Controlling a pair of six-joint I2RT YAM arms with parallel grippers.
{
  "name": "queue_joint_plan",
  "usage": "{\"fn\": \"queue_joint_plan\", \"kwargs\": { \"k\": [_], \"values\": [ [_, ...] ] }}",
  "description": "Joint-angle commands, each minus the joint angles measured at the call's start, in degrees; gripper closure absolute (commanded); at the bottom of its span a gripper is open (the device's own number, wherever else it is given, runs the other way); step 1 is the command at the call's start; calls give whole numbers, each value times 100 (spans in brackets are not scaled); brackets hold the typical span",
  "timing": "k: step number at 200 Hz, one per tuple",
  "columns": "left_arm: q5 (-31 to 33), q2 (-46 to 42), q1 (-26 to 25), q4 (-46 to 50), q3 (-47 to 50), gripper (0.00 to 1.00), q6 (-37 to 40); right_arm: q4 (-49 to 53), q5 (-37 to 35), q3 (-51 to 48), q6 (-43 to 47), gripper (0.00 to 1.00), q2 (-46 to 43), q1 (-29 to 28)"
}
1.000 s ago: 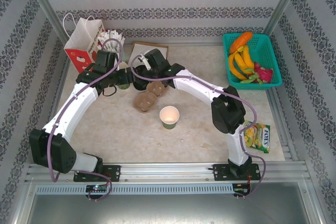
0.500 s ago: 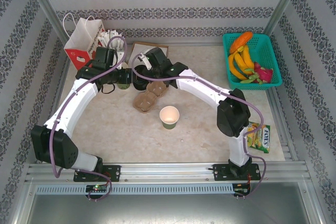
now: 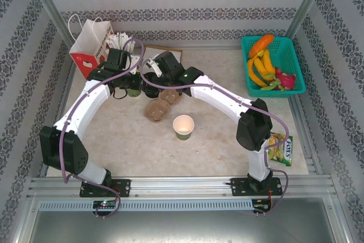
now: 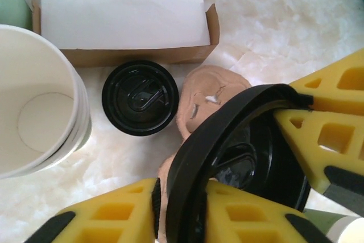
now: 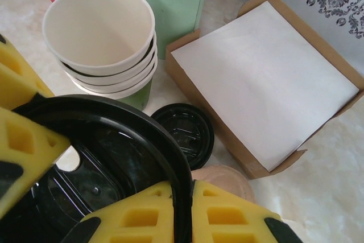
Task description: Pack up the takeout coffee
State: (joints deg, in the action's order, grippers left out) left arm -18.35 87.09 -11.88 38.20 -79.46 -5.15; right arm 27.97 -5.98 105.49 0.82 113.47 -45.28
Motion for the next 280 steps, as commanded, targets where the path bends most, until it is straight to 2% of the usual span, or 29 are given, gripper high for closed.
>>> {"fn": "queue_joint_plan", "kwargs": {
  "k": [1, 6, 17, 28, 39, 50, 51, 54, 65, 80, 83, 84, 86, 92, 107, 113, 134, 153, 172, 180, 191, 211, 230, 258, 268, 280],
  "values": [
    [-139, 84, 78, 110, -190, 83, 152, 183, -27, 201, -29, 88, -44, -72],
    [-167, 87, 78, 105, -192, 88, 159, 183, -26, 193, -32, 88, -43, -69],
    [-284, 109, 78, 127, -207, 93, 172, 183, -10, 193, -62, 88, -52, -66],
    [-373, 128, 73, 119, -220, 94, 133, 175, 13, 200, -117, 85, -68, -61],
    [-413, 129, 75, 80, -235, 95, 87, 138, 49, 176, -252, 78, -137, -41],
    [-393, 109, 73, 3, -212, 96, 38, -45, 173, 12, -542, 59, -306, 37],
    [-391, 99, 77, -10, -207, 96, 35, -94, 197, -34, -612, 53, -338, 58],
    [-387, 79, 80, -42, -194, 97, 17, -168, 240, -106, -756, 45, -403, 94],
    [-380, -1, 80, -247, -98, 98, -51, -486, 559, -420, -1333, 37, -628, 266],
    [-432, -157, 80, -589, 85, 98, -130, -1294, 1417, -1115, -2330, 29, -973, 624],
    [-444, -190, 80, -660, 120, 99, -149, -1569, 1718, -1321, -2596, 18, -1039, 729],
    [-447, -204, 80, -689, 140, 99, -156, -1569, 1718, -1321, -2596, 18, -1039, 729],
    [-454, -226, 74, -738, 165, 99, -167, -1780, 1906, -1467, -2797, 9, -1089, 798],
    [-500, -291, 80, -885, 256, 99, -214, -2130, 2257, -1731, -3246, 2, -1152, 936],
    [-633, -411, 75, -1282, 492, 100, -398, -2900, 2993, -2205, -4130, 5, -1187, 1157],
    [-667, -461, 65, -1446, 593, 100, -528, -3044, 3048, -2304, -4292, 6, -1195, 1170],
    [-738, -616, 49, -1975, 928, 100, -987, -3368, 3214, -2521, -4338, 11, -1210, 1077],
    [-892, -744, 27, -2259, 1092, 100, -1183, -3434, 3373, -2505, -4266, 24, -1114, 1048],
    [-981, -805, 19, -2265, 1143, 100, -1120, -3943, 3424, -2685, -4352, 41, -1081, 1043],
    [-965, -787, 18, -2153, 1104, 100, -1077, -4155, 3520, -2738, -4286, 44, -1077, 1031],
    [-968, -733, 15, -2014, 1035, 100, -1025, -4272, 3658, -2767, -4110, 44, -1060, 1006],
    [-986, -712, 25, -1997, 1004, 100, -1041, -4251, 3651, -2867, -3882, 33, -1046, 968],
    [-1020, -741, 28, -2044, 987, 100, -1058, -4318, 3566, -3053, -4007, 31, -1068, 1026],
    [-1107, -683, 43, -1982, 888, 100, -1055, -4864, 3963, -3430, -4019, 33, -1179, 1091],
    [-1153, -683, 52, -2032, 897, 100, -1096, -4982, 4063, -3578, -3920, 41, -1259, 1100],
    [-1218, -676, 60, -2056, 889, 100, -1107, -5125, 4155, -3733, -3888, 44, -1332, 1131]
  ]
}}
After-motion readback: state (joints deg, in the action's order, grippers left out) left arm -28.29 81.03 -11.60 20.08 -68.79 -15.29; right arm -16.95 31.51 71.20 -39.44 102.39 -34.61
